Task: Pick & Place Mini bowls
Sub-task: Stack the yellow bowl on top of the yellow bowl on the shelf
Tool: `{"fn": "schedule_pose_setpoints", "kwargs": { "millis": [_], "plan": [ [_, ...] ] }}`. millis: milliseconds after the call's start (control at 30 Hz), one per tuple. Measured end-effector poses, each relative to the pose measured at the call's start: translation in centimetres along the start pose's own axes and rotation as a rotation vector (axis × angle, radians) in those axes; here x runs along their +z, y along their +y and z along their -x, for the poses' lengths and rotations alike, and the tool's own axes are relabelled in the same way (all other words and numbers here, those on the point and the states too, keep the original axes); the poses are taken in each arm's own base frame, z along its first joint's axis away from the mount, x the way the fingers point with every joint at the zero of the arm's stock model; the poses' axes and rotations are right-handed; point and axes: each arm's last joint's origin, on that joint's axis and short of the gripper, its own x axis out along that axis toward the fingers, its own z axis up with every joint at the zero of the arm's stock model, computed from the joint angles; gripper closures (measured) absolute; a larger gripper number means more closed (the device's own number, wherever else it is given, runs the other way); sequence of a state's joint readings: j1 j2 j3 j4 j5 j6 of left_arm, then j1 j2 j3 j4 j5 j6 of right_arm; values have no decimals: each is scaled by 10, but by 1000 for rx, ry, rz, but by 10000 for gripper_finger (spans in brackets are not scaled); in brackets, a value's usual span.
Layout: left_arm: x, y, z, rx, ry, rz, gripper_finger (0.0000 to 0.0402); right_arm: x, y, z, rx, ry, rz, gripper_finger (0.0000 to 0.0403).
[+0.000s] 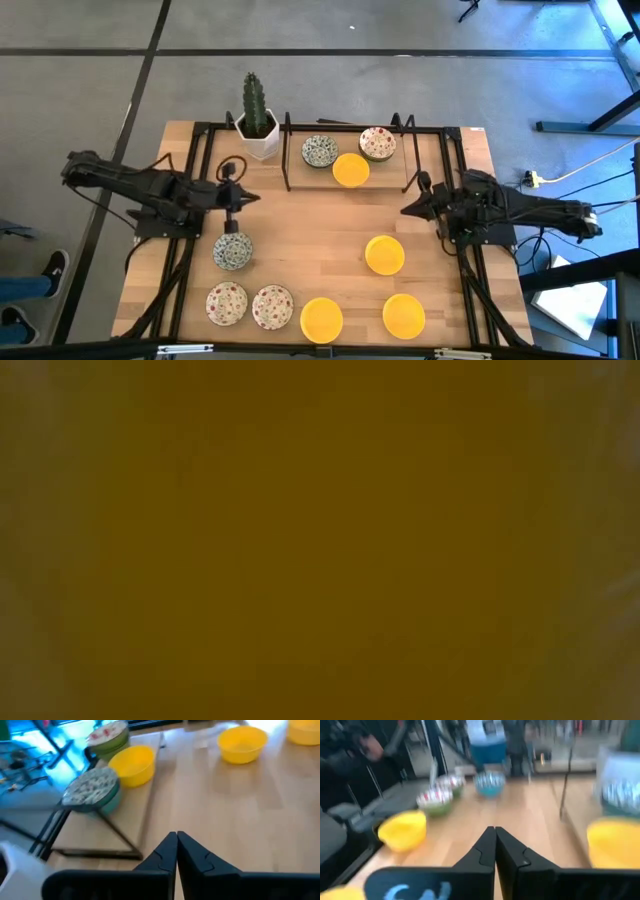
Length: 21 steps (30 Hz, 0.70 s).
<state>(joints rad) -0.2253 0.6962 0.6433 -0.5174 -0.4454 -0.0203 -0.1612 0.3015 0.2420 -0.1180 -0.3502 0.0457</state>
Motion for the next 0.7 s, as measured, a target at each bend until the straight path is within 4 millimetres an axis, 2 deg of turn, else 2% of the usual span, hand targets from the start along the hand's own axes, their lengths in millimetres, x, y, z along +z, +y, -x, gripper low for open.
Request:
{"fn": "schedule_pose_setpoints", "kwargs": {
  "millis": [167,367,533,600,700],
  "plan": [
    [-14,4,-2,42,-112,46,400,15,11,-6,63,59,-57,400],
    [-17,0,-14,68,-309,-7,394,39,22,-22,-14,167,-183,401],
    [-30,-7,-25,36,-453,-35,398,63,35,-32,-67,411,-211,401],
    [-40,-8,-29,40,-467,-46,400,67,37,-34,-131,563,-227,400],
    [-47,-9,-32,79,-461,-86,399,73,36,-41,-228,696,-269,390]
  ]
}}
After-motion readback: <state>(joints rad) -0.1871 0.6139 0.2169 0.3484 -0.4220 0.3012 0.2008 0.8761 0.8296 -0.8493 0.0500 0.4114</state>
